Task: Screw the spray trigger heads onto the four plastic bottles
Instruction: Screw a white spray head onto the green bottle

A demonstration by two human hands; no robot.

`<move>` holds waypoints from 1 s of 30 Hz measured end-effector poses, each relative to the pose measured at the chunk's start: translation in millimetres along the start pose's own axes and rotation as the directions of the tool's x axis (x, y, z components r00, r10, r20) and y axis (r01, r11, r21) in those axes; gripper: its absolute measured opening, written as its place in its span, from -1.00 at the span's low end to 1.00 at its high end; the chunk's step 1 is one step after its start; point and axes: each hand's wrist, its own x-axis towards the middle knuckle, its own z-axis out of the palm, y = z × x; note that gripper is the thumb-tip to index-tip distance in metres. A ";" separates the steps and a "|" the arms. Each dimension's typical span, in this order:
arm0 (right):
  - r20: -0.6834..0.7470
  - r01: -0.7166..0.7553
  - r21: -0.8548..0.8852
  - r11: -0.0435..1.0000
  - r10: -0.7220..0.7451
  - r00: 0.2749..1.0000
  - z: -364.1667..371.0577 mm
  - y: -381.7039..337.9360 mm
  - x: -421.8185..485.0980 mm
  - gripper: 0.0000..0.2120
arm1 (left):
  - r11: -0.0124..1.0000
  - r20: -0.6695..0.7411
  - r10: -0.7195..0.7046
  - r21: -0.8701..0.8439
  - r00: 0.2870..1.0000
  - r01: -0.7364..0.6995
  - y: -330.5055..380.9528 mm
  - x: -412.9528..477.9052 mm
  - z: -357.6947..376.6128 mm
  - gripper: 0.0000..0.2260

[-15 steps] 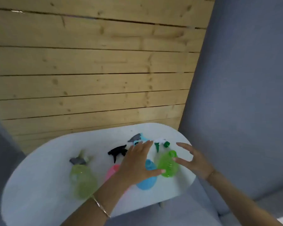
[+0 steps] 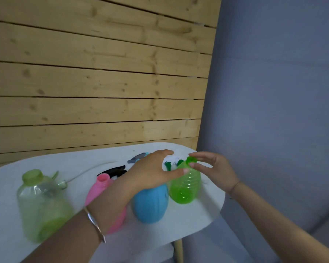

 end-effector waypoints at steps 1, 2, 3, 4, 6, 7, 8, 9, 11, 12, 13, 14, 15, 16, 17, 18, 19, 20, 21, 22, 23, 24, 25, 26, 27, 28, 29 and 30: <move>-0.019 0.009 0.015 1.000 -0.008 1.000 -3.2 -6.1 -0.7 -0.78 | 1.000 0.001 0.006 -0.009 1.000 -0.006 1.5 -0.3 -2.1 -0.26; -0.032 0.018 0.046 0.999 -0.016 0.999 -8.7 -15.1 -1.5 -0.79 | 0.999 0.005 0.020 -0.031 1.000 -0.020 5.5 -1.4 -5.2 -0.26; -0.035 0.028 0.079 0.996 -0.026 0.999 -14.1 -26.9 -1.3 -0.79 | 0.997 0.019 0.038 -0.067 0.999 -0.037 9.9 -2.0 -8.2 -0.25; -0.026 0.036 0.114 0.993 -0.033 0.999 -18.4 -37.5 -0.4 -0.81 | 0.992 0.040 0.059 -0.112 0.997 -0.055 12.8 -2.5 -9.5 -0.25; 0.013 0.083 0.150 0.985 -0.086 0.996 -30.0 -66.4 2.4 -0.79 | 0.965 0.049 0.135 -0.235 0.990 -0.120 26.3 -4.8 -15.3 -0.30; 0.046 0.099 0.160 0.982 -0.107 0.993 -34.2 -79.6 4.9 -0.77 | 0.938 0.042 0.157 -0.318 0.987 -0.136 33.3 -5.1 -18.2 -0.37; 0.078 0.104 0.156 0.982 -0.118 0.990 -37.0 -90.4 7.1 -0.76 | 0.910 0.038 0.168 -0.391 0.985 -0.140 39.1 -5.6 -20.8 -0.47; 0.104 0.108 0.149 0.983 -0.124 0.987 -39.7 -100.1 8.7 -0.74 | 0.886 0.032 0.179 -0.439 0.983 -0.148 43.7 -4.9 -23.8 -0.55; 0.143 0.098 0.132 0.986 -0.117 0.983 -42.5 -113.1 13.0 -0.72 | 0.862 0.015 0.184 -0.482 0.983 -0.154 49.3 -1.6 -29.7 -0.62; 0.152 0.096 0.124 0.988 -0.114 0.982 -43.3 -117.7 16.5 -0.70 | 0.855 -0.008 0.170 -0.495 0.985 -0.152 51.5 0.7 -33.9 -0.61; 0.150 0.096 0.120 0.988 -0.113 0.982 -43.6 -118.9 20.2 -0.68 | 0.854 -0.040 0.144 -0.500 0.989 -0.145 52.0 2.7 -38.4 -0.58; 0.132 0.090 0.122 0.988 -0.106 0.986 -44.0 -116.8 25.1 -0.66 | 0.859 -0.077 0.109 -0.494 0.991 -0.133 51.6 5.5 -44.1 -0.54; 0.104 0.062 0.132 0.989 -0.077 0.992 -44.4 -111.4 29.7 -0.66 | 0.866 -0.113 0.072 -0.485 0.991 -0.118 50.0 7.9 -49.4 -0.50; 0.069 0.018 0.151 0.988 -0.029 0.997 -44.3 -102.1 34.2 -0.69 | 0.871 -0.137 0.035 -0.482 0.990 -0.098 46.9 9.8 -54.6 -0.47; 0.039 -0.035 0.159 0.987 0.029 0.999 -43.8 -88.2 39.8 -0.73 | 0.873 -0.147 0.008 -0.482 0.989 -0.079 42.4 12.1 -59.6 -0.46; 0.028 -0.102 0.135 0.986 0.099 0.995 -43.0 -72.2 44.1 -0.74 | 0.873 -0.145 -0.014 -0.484 0.989 -0.058 37.0 14.0 -62.9 -0.45; 0.035 -0.190 0.090 0.978 0.188 0.982 -39.4 -53.5 47.4 -0.72 | 0.873 -0.137 -0.038 -0.487 0.990 -0.034 29.8 15.9 -64.5 -0.45; 0.042 -0.281 0.053 0.958 0.279 0.959 -34.7 -34.8 48.7 -0.68 | 0.868 -0.126 -0.061 -0.496 0.990 -0.009 22.4 17.2 -64.7 -0.46; 0.043 -0.355 0.041 0.934 0.354 0.934 -29.4 -18.0 48.8 -0.65 | 0.856 -0.111 -0.085 -0.516 0.990 0.015 14.7 17.5 -63.2 -0.47; 0.027 -0.399 0.049 0.916 0.398 0.917 -24.5 -4.5 50.1 -0.65 | 0.844 -0.094 -0.104 -0.535 0.990 0.038 7.8 18.1 -61.1 -0.49; -0.005 -0.420 0.059 0.906 0.421 0.907 -19.6 5.6 52.6 -0.69 | 0.837 -0.075 -0.118 -0.545 0.990 0.058 2.7 19.1 -58.3 -0.48; -0.038 -0.443 0.042 0.896 0.445 0.895 -13.7 16.5 56.9 -0.70 | 0.836 -0.058 -0.131 -0.543 0.990 0.079 -2.3 21.4 -54.5 -0.47; -0.067 -0.474 -0.002 0.881 0.473 0.879 -7.9 27.3 61.9 -0.63 | 0.840 -0.053 -0.143 -0.534 0.988 0.093 -6.0 23.3 -51.8 -0.45; -0.084 -0.513 -0.050 0.857 0.508 0.857 -1.1 37.9 67.4 -0.50 | 0.845 -0.058 -0.149 -0.526 0.987 0.097 -8.9 25.4 -49.9 -0.45; -0.098 -0.548 -0.091 0.832 0.540 0.836 7.1 47.5 71.9 -0.38 | 0.846 -0.066 -0.156 -0.523 0.986 0.099 -11.4 27.6 -47.6 -0.45; -0.121 -0.576 -0.121 0.808 0.564 0.817 15.1 57.6 76.2 -0.33 | 0.845 -0.075 -0.163 -0.525 0.984 0.100 -14.5 30.7 -44.8 -0.46; -0.148 -0.602 -0.135 0.787 0.585 0.797 22.3 66.7 80.1 -0.34 | 0.843 -0.085 -0.168 -0.529 0.982 0.099 -16.6 33.2 -42.9 -0.46; -0.162 -0.623 -0.138 0.770 0.603 0.781 28.7 74.2 82.6 -0.39 | 0.840 -0.093 -0.173 -0.534 0.981 0.097 -18.7 35.6 -41.3 -0.47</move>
